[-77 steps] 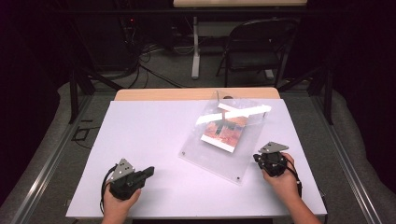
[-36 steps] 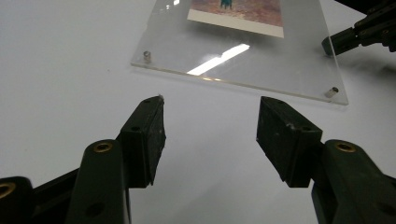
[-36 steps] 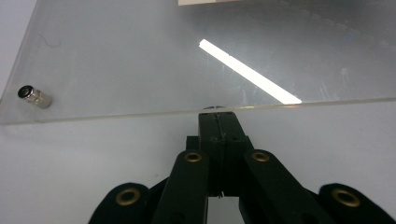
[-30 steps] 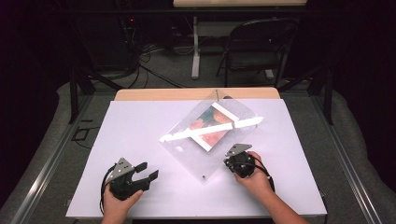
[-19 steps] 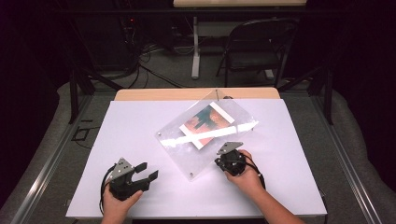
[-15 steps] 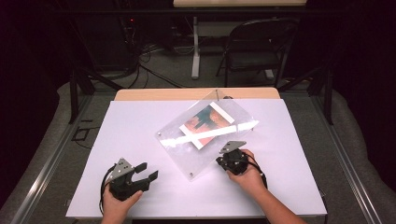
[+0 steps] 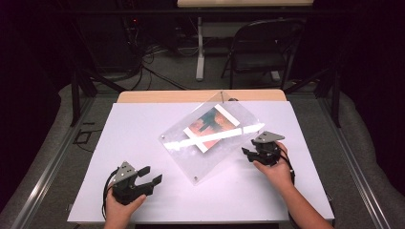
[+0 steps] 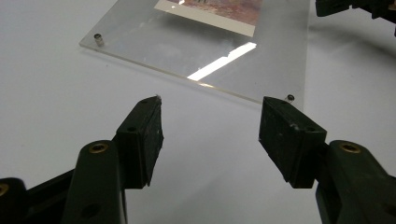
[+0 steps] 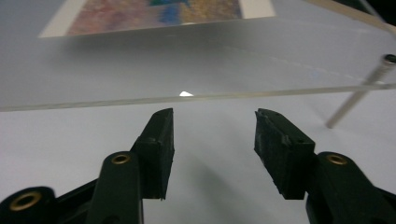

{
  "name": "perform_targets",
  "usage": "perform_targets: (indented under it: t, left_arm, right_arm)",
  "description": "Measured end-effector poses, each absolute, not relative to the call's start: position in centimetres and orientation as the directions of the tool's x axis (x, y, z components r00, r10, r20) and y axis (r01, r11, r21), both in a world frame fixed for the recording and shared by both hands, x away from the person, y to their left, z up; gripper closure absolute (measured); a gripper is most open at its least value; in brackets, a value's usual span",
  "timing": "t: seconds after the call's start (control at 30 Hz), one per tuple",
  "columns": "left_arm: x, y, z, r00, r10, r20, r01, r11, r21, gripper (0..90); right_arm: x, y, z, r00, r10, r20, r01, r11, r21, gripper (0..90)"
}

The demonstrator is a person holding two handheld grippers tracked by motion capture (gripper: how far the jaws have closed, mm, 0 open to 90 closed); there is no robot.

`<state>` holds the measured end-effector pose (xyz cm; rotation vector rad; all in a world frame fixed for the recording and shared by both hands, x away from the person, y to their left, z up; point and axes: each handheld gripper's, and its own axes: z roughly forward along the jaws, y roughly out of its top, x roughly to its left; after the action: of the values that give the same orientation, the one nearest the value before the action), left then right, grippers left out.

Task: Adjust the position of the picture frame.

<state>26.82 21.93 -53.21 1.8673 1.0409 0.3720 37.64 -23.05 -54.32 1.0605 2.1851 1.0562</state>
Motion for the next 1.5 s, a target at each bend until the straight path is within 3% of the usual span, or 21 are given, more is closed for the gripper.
perform_targets:
  t: [0.37,0.73,1.0,1.4,1.5]
  left_arm:
    - [26.9,22.0,-53.3,0.592,0.786,-0.179,0.512,-0.195,0.837,38.2]
    - [27.1,22.1,-53.4,0.589,0.785,-0.192,0.524,-0.189,0.831,38.2]
    - [27.1,22.2,-53.5,0.581,0.789,-0.201,0.531,-0.180,0.828,38.2]
    - [27.2,21.9,-53.5,0.588,0.784,-0.200,0.534,-0.190,0.824,38.1]
    - [27.1,21.5,-53.5,0.604,0.775,-0.189,0.525,-0.208,0.825,39.6]
  right_arm:
    - [39.6,-26.1,-54.2,-0.481,0.869,-0.115,0.429,0.348,0.834,40.9]
    - [42.6,-27.1,-55.1,-0.451,0.885,-0.116,0.431,0.330,0.840,57.8]
    - [44.2,-26.5,-55.5,-0.455,0.880,-0.136,0.435,0.353,0.828,64.4]
    - [44.8,-26.5,-55.2,-0.458,0.880,-0.121,0.459,0.352,0.816,84.3]
    - [44.7,-26.7,-55.2,-0.465,0.879,-0.105,0.465,0.344,0.816,84.7]
